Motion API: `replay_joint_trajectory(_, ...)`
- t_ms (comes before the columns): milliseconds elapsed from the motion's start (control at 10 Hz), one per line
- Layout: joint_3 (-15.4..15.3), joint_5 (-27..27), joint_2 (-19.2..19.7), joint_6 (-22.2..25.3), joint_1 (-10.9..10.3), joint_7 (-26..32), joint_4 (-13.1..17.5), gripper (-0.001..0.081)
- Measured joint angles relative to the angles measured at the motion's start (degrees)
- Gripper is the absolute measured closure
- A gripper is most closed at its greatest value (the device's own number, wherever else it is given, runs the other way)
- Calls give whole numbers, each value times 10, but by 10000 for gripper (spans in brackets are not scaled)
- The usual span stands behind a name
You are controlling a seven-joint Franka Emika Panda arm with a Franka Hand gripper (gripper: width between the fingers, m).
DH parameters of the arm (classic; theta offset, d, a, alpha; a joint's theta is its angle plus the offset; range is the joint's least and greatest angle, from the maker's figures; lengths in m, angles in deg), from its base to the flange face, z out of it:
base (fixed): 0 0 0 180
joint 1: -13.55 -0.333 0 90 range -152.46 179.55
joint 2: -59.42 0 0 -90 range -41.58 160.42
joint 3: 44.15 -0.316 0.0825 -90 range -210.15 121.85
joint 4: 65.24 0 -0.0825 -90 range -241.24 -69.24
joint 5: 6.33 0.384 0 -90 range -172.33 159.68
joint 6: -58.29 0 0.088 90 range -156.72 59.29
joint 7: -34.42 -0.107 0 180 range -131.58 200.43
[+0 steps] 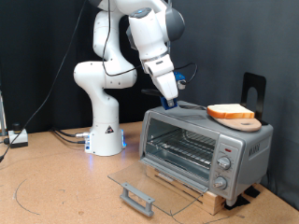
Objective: Make a piece of toast with the oven
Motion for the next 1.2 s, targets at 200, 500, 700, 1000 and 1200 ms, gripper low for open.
replay_joint_trajectory(200, -5, 0, 0, -15, 0, 0, -7, 411)
replay_joint_trajectory(500, -22, 12, 3, -45, -2, 0, -20, 411)
replay_joint_trajectory(700, -25, 38, 4, -45, -10, 2, -18, 411)
replay_joint_trajectory(1000, -9, 51, 3, -12, -14, 9, 0, 411)
replay_joint_trajectory(1200, -7, 51, 4, -14, -13, 8, 5, 411)
